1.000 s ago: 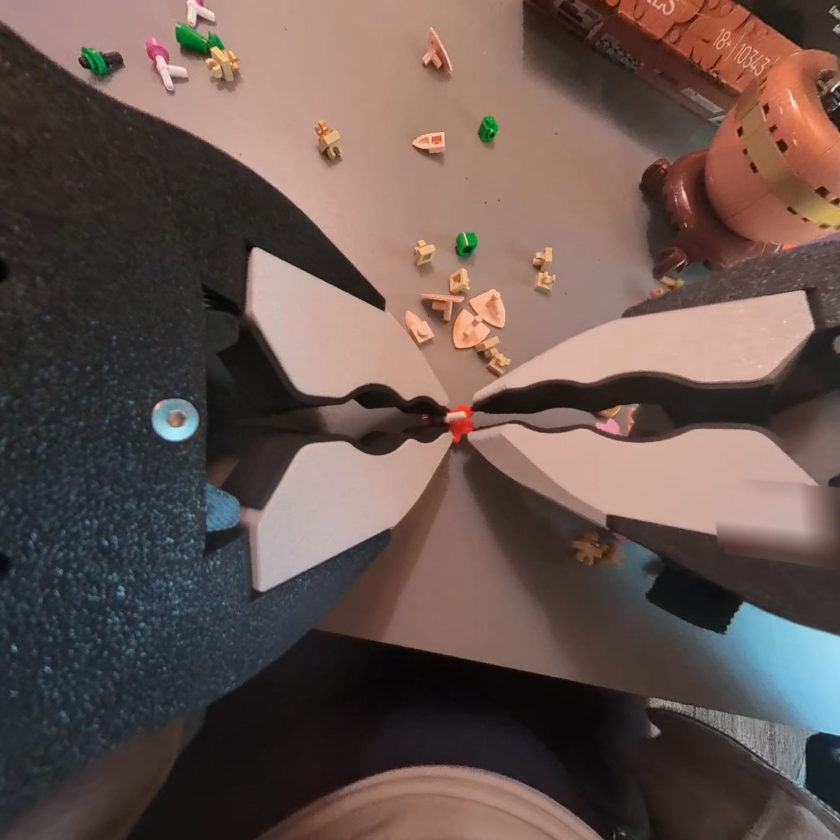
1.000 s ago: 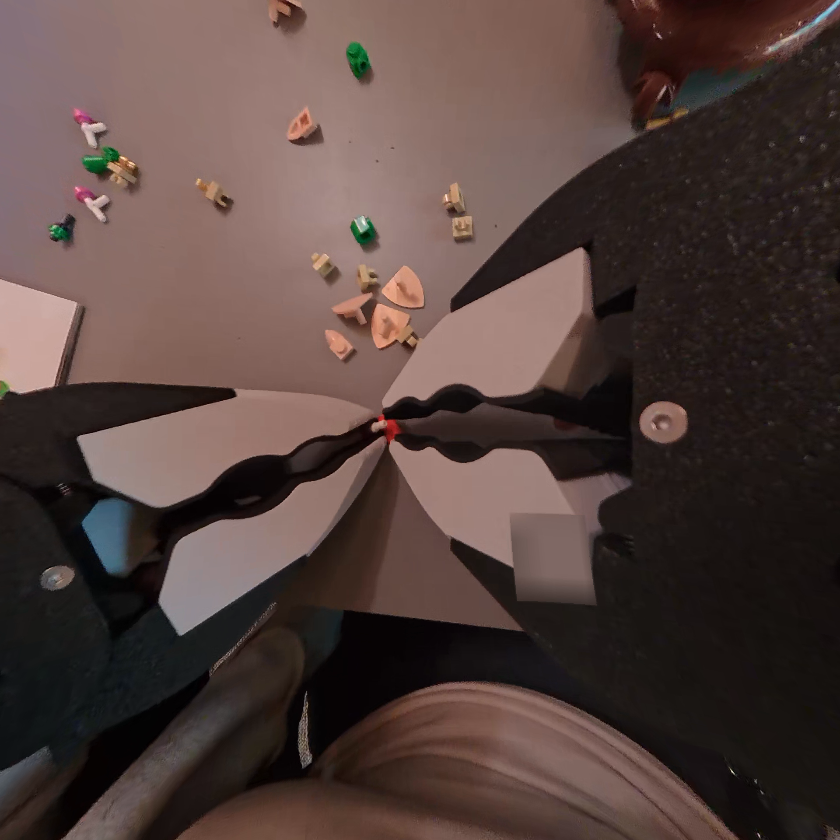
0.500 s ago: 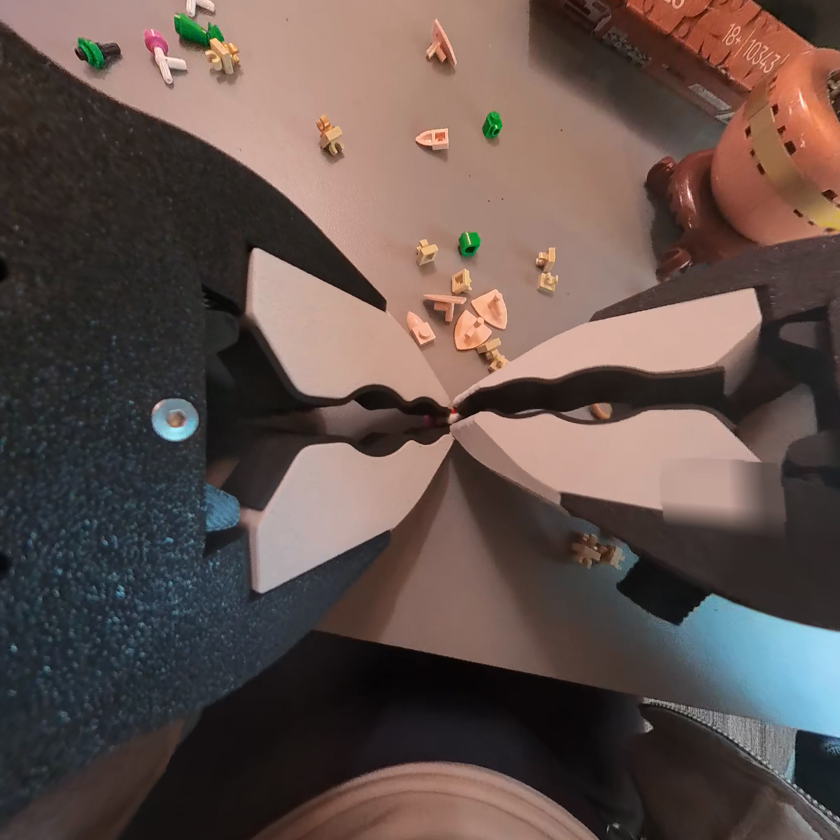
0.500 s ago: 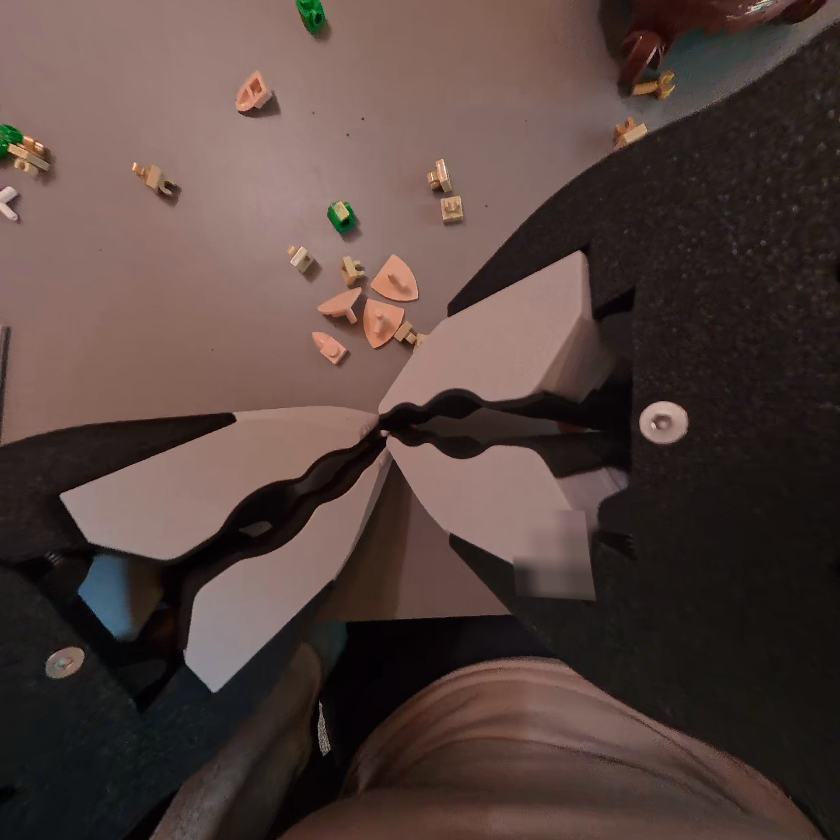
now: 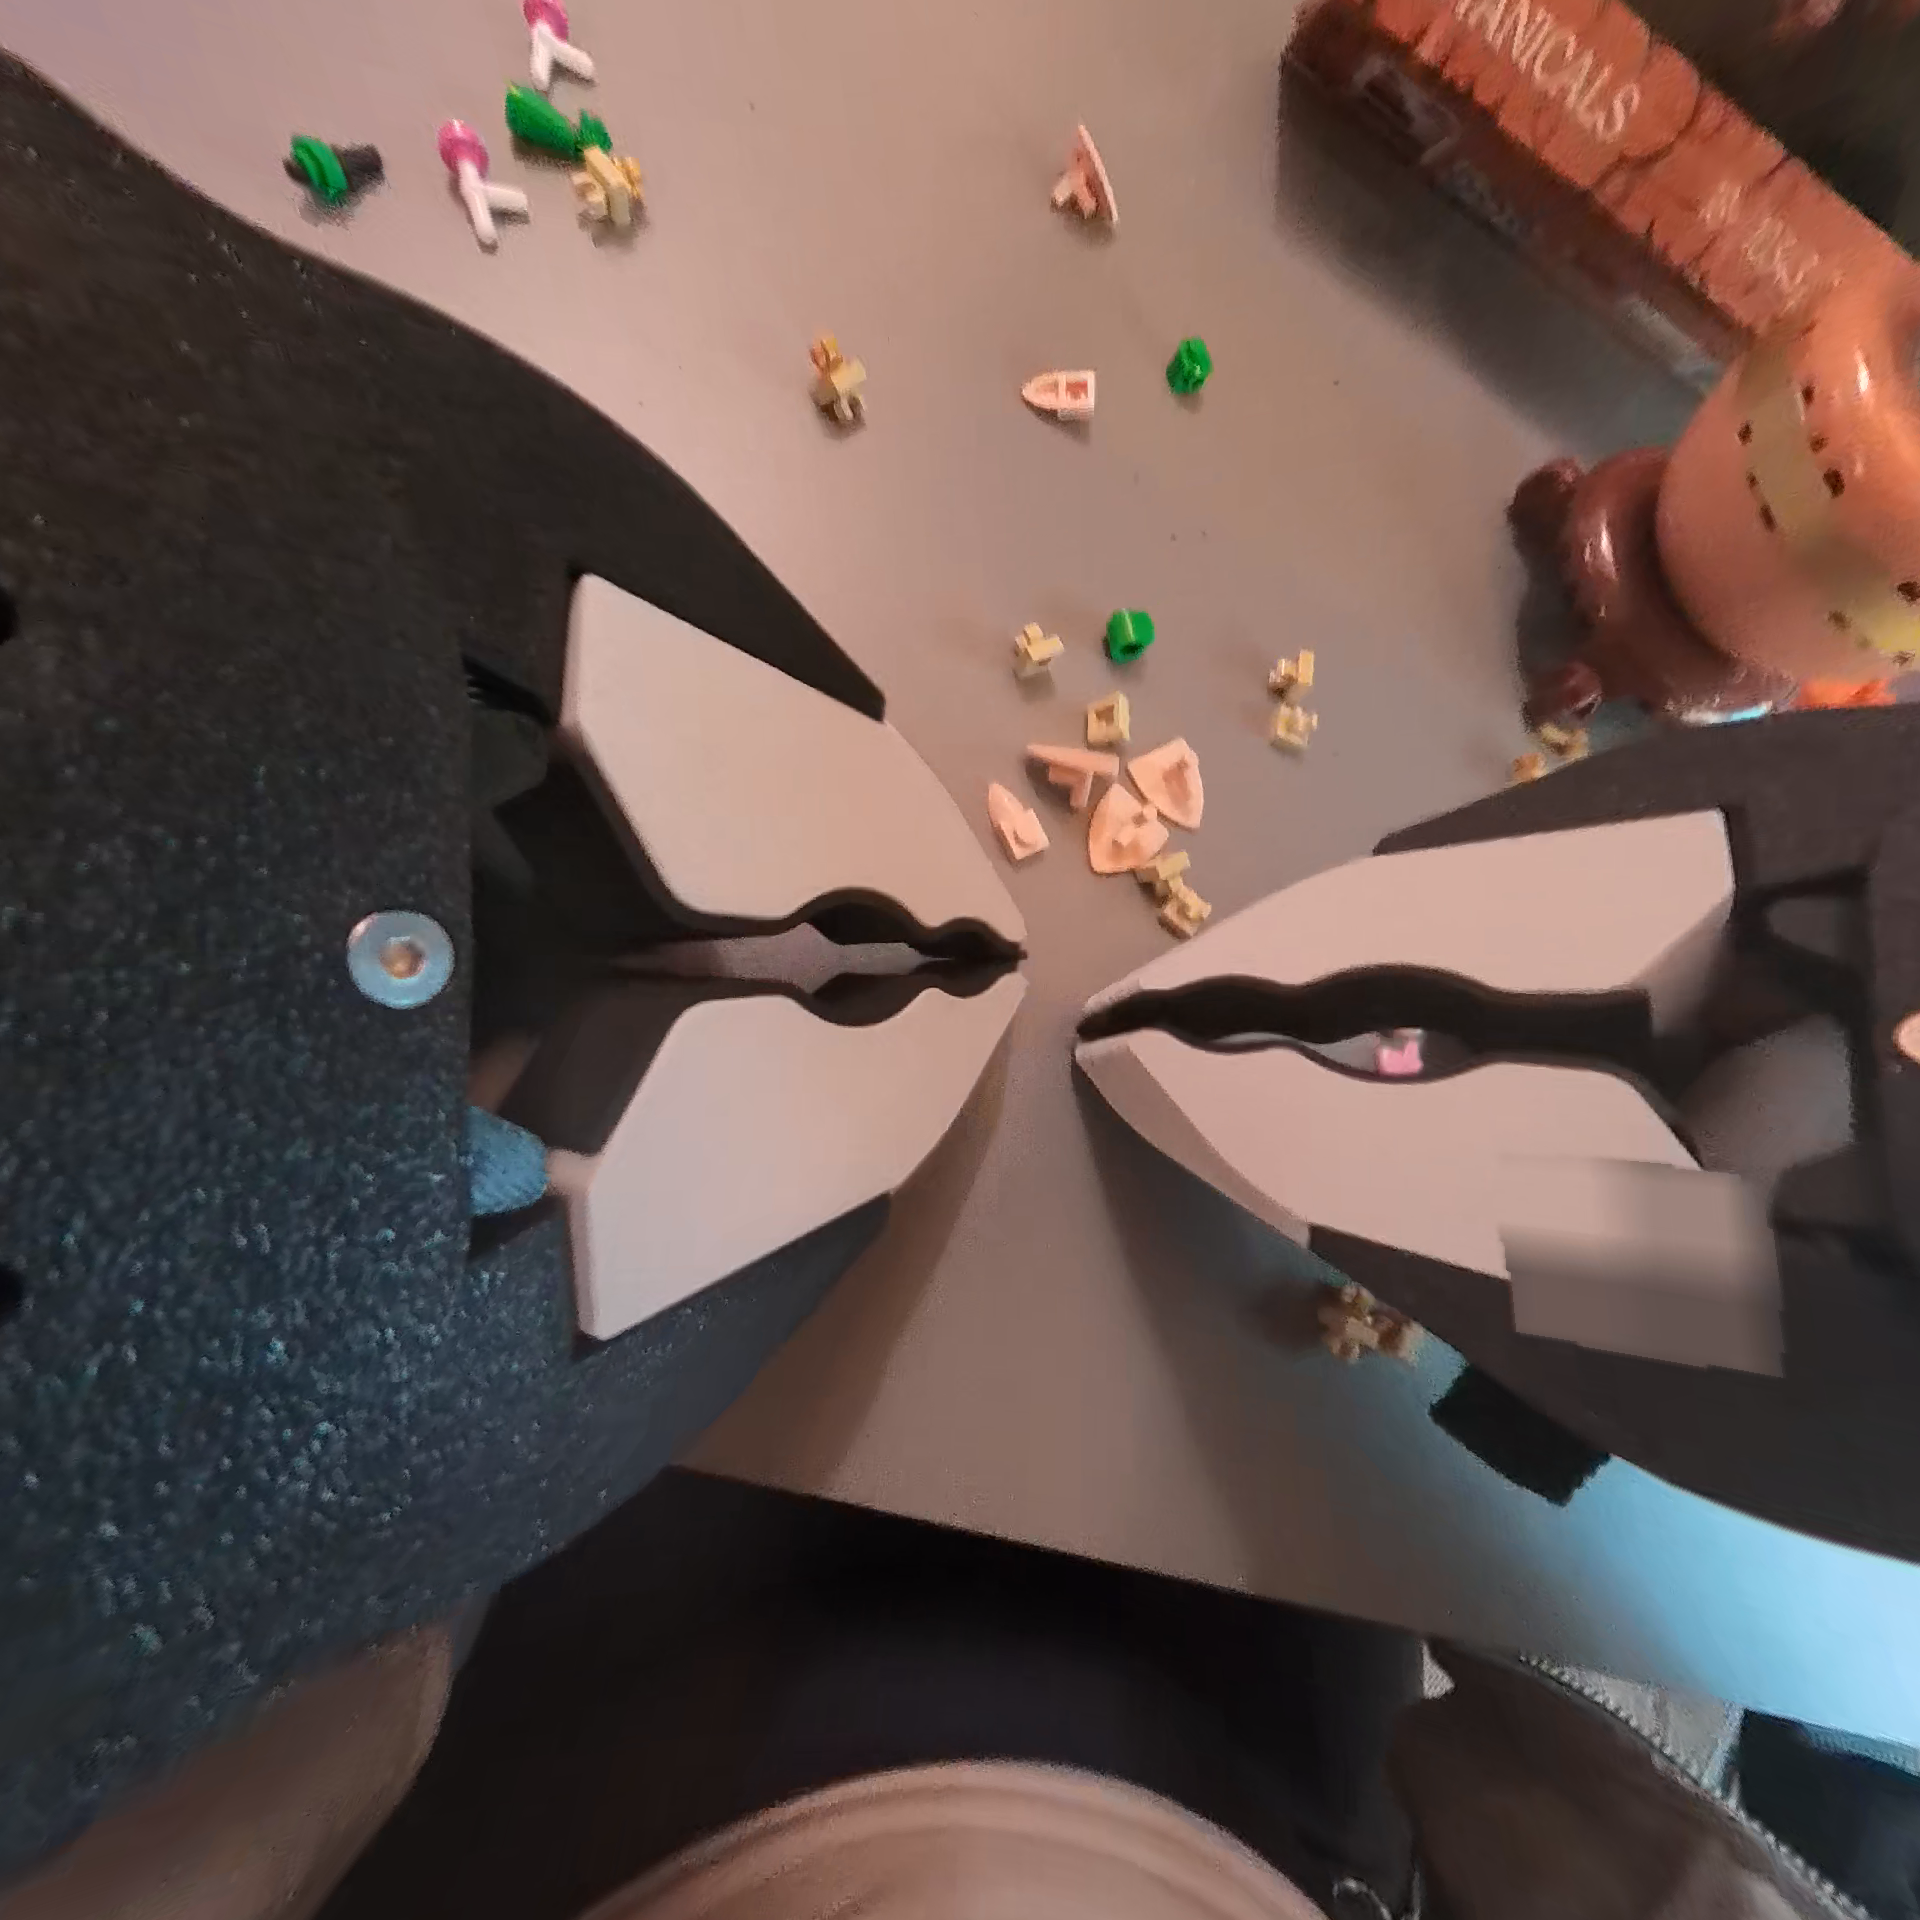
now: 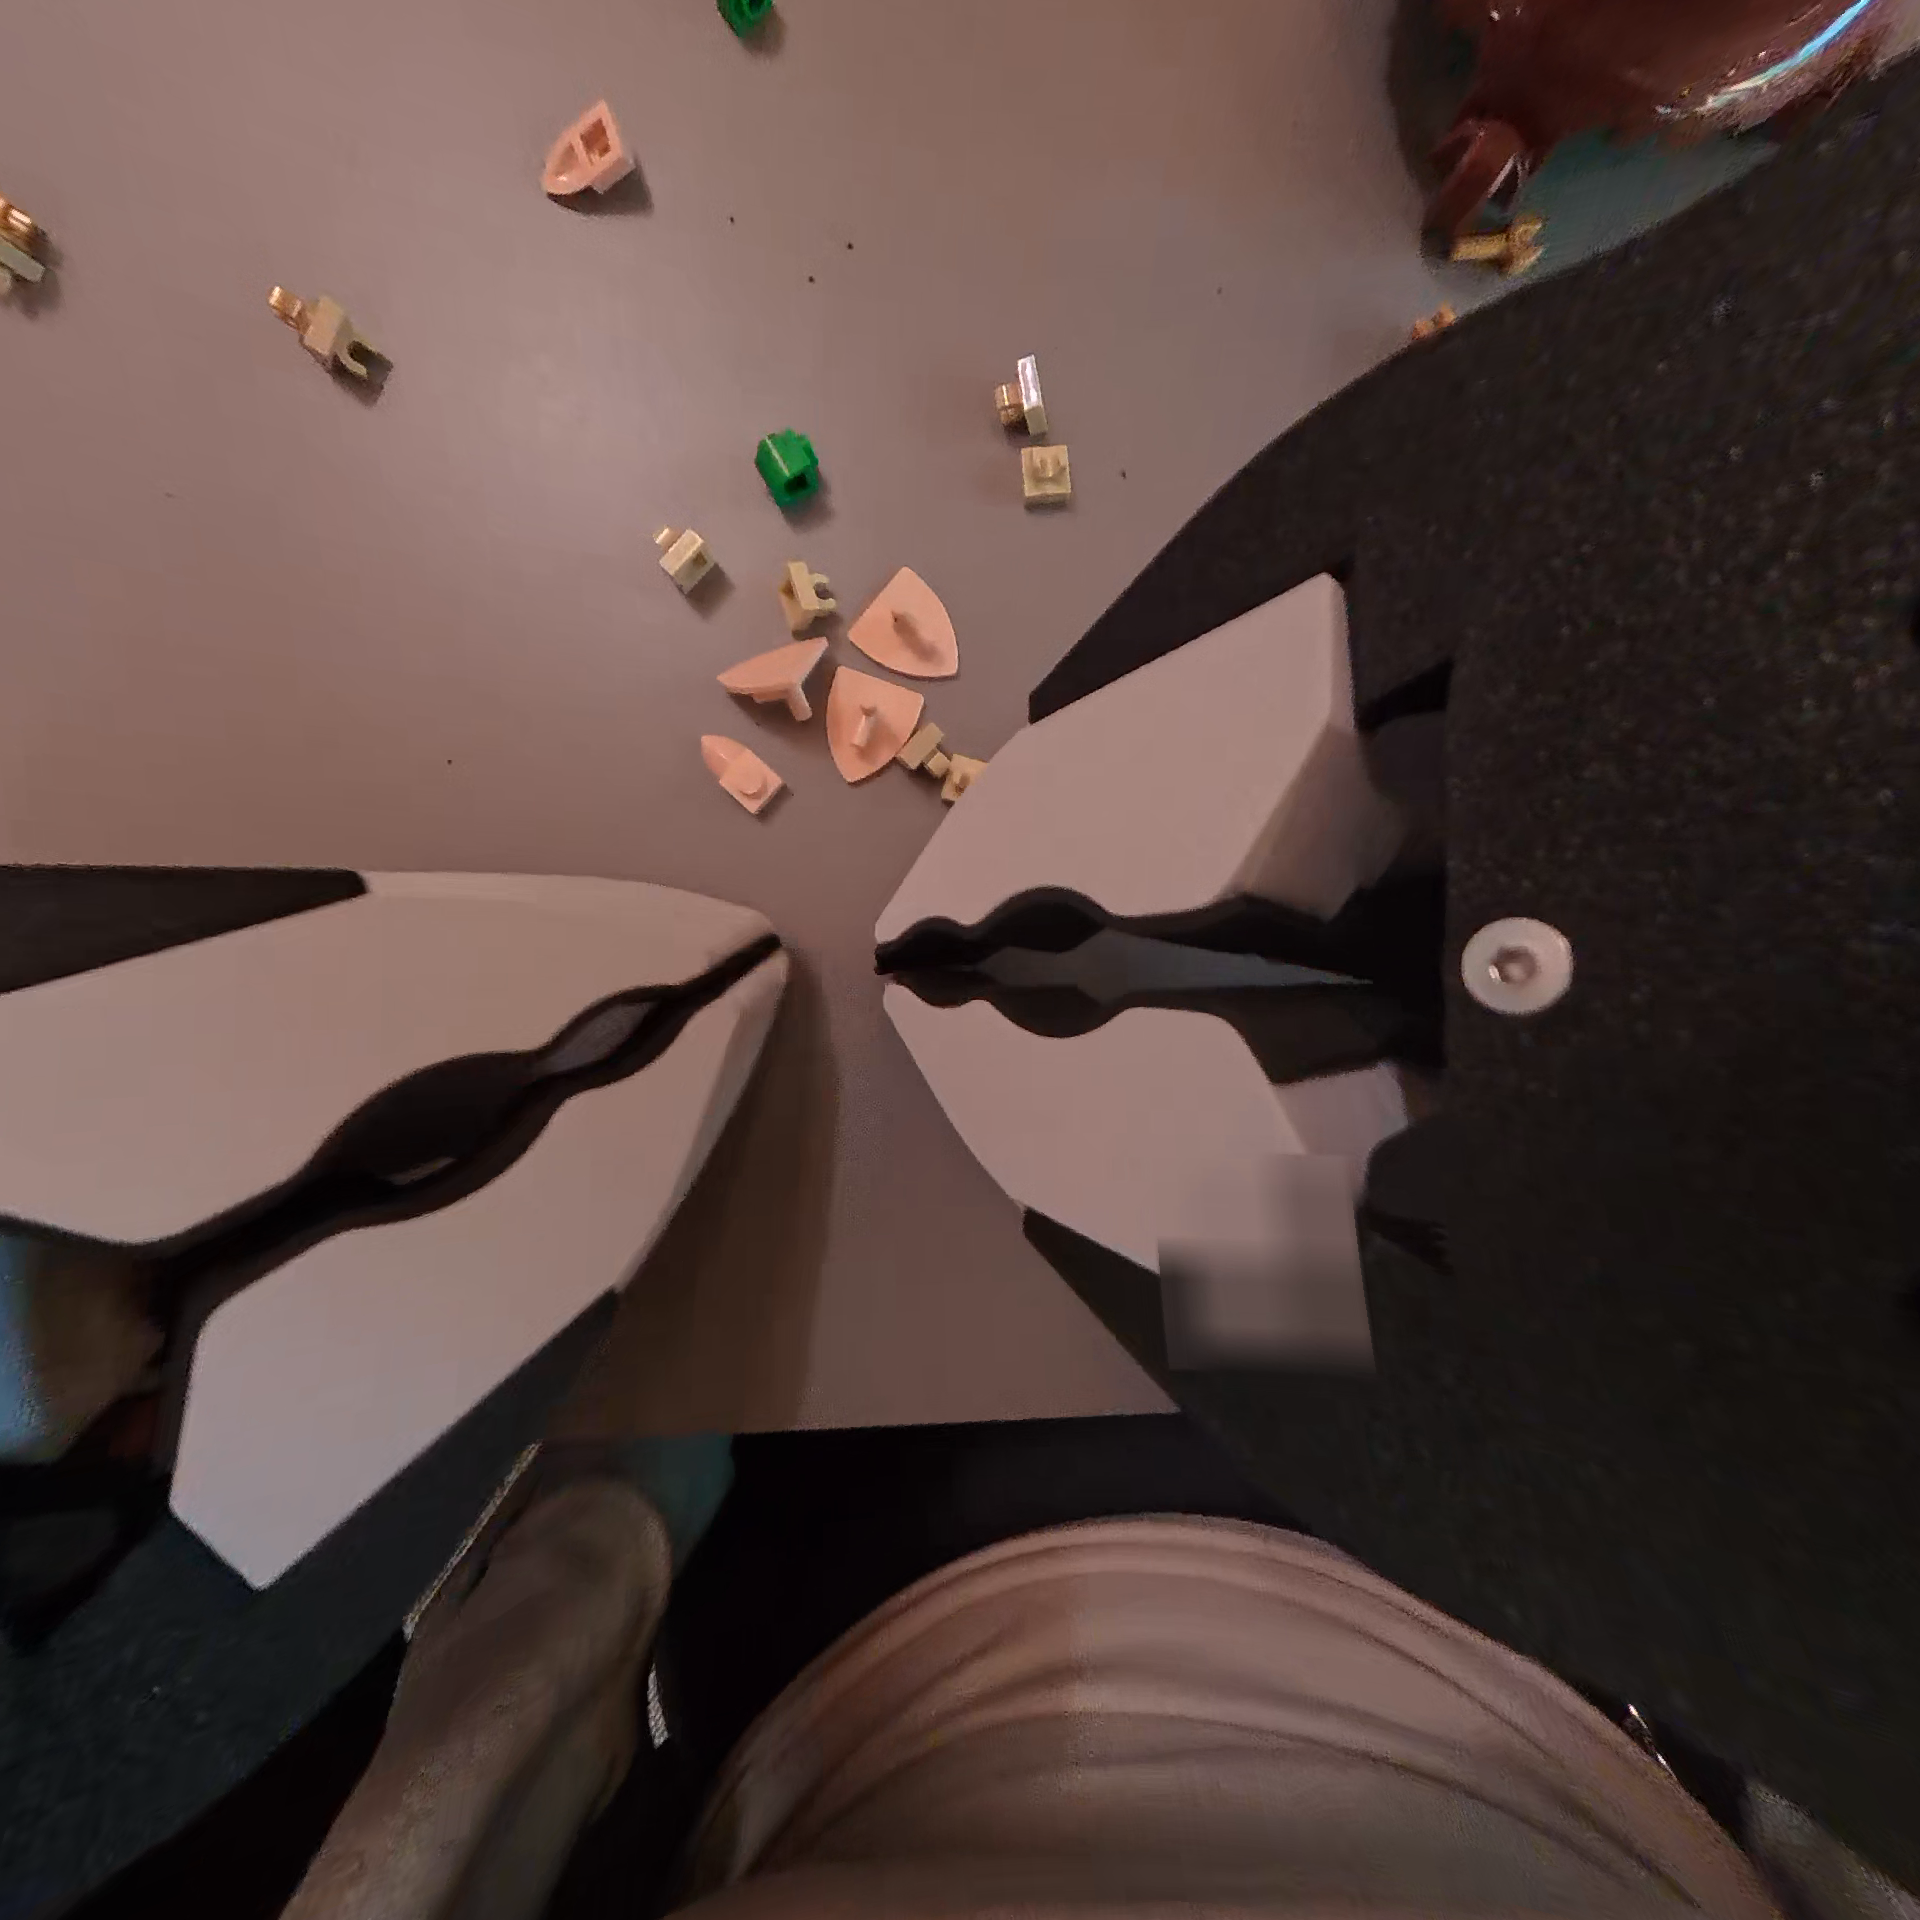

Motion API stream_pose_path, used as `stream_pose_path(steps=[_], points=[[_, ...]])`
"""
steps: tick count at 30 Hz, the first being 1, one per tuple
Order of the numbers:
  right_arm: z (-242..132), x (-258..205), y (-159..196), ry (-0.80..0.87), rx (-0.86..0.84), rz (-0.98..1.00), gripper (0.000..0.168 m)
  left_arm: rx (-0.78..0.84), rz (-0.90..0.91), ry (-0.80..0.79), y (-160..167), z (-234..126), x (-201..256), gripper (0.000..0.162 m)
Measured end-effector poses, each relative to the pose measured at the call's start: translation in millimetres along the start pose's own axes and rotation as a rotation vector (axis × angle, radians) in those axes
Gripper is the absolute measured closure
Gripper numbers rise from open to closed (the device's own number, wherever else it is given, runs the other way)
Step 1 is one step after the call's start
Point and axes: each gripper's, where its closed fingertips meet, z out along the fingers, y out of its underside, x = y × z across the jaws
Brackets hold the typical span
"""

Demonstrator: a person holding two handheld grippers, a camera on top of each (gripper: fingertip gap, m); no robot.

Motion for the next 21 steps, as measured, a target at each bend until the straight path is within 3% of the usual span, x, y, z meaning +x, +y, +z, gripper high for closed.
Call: stream_pose_path(steps=[4,8,10,12,15,21], points=[[-7.5,14.8,4.8,0.091,-0.044,-0.065,0.16,0.067,-0.027,-0.054,-5.2,-8.2,-13.4,0.162],[-26.7,16.3,-10.0,0.135,0.117,-0.012,0.145,0.311,-0.214,-0.074,-30.1,-52.7,-36.4,0.162],[-33.3,6.6,-17.7,0.082,0.213,0.054,0.131,0.246,-0.245,-0.01,-20.8,-64.7,-27.8,0.159],[-32.5,-3.9,-22.6,0.031,0.276,0.11,0.122,0.078,-0.24,0.111,1.5,-59.7,-0.5,0.151],[-18.9,-17.2,-22.0,0.011,0.261,0.108,0.119,-0.092,-0.07,0.057,28.4,-40.2,13.5,0.148],[4.1,-27.0,-27.1,0.022,0.206,0.091,0.13,-0.115,0.285,-0.016,15.8,-39.5,7.1,0.143]])
